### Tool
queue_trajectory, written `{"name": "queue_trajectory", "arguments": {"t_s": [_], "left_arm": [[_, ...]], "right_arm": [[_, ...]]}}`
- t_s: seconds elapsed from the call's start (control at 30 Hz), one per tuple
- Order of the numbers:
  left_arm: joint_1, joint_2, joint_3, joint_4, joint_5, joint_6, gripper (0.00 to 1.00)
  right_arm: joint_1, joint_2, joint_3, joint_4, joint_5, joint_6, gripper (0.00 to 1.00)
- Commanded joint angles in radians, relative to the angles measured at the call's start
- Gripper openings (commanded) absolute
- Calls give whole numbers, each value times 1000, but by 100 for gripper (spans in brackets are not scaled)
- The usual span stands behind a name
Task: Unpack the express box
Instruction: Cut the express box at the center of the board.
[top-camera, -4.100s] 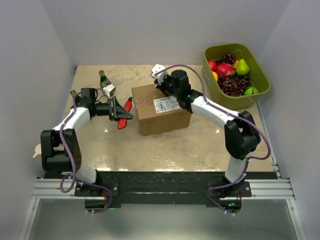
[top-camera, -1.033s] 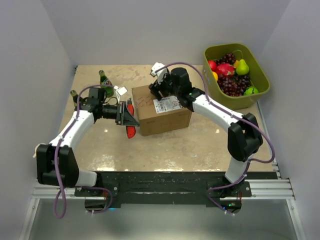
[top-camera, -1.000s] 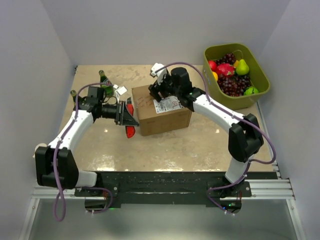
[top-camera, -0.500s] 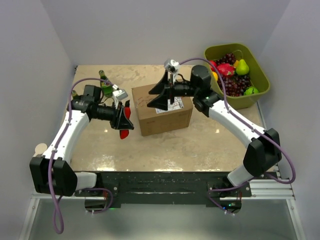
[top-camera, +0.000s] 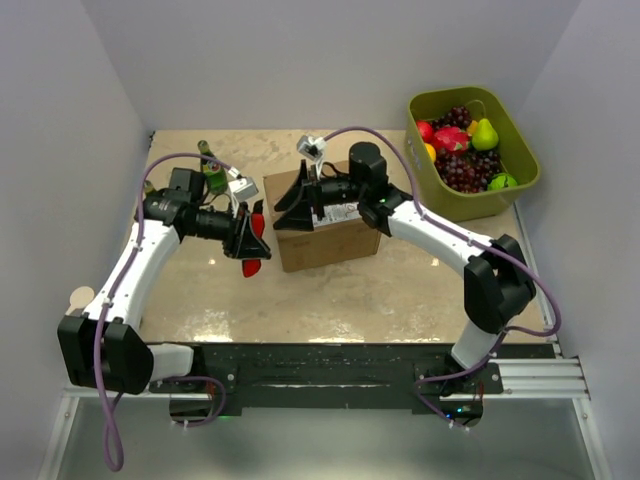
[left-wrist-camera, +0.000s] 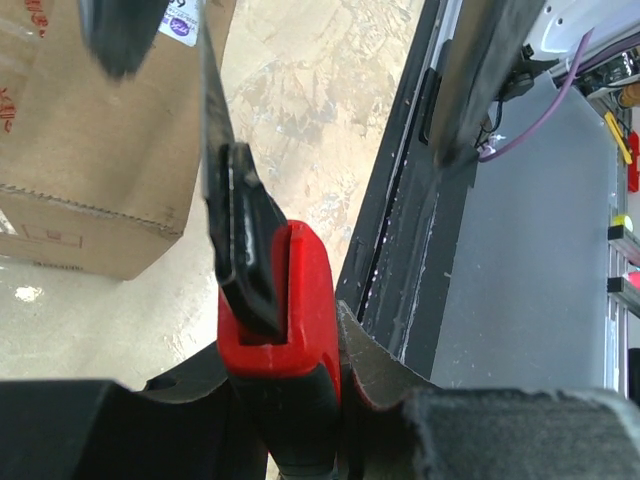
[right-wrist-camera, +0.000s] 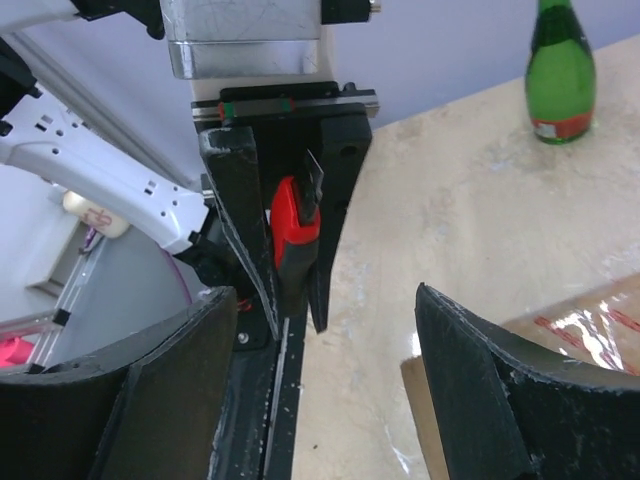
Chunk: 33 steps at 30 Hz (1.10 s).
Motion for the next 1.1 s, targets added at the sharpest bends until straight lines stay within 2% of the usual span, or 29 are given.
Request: {"name": "queue_trajectory", "arguments": {"t_s": [0.0,0.3,0.5,0.63,0.8,1.07], "left_arm": [[-14,-36,39,23,32,2,0],[-26,-45,30,32,30,2,0],[-27,-48,30,78,49,-50,0],[-29,-49,28,78,44,-48,0],[-32,-46,14,70,41,-42,0],[-35,-39,16,75,41,-44,0]], "right_arm": [[43,2,61,121,-24,76,74],[80,48,93,150,-30,84,65],[103,67,105,124,-53,64,60],[107,78,107,136,-51,70,48],[109,85,119,167,-48,91,40],[109,93,116,167,-42,93,12]]}}
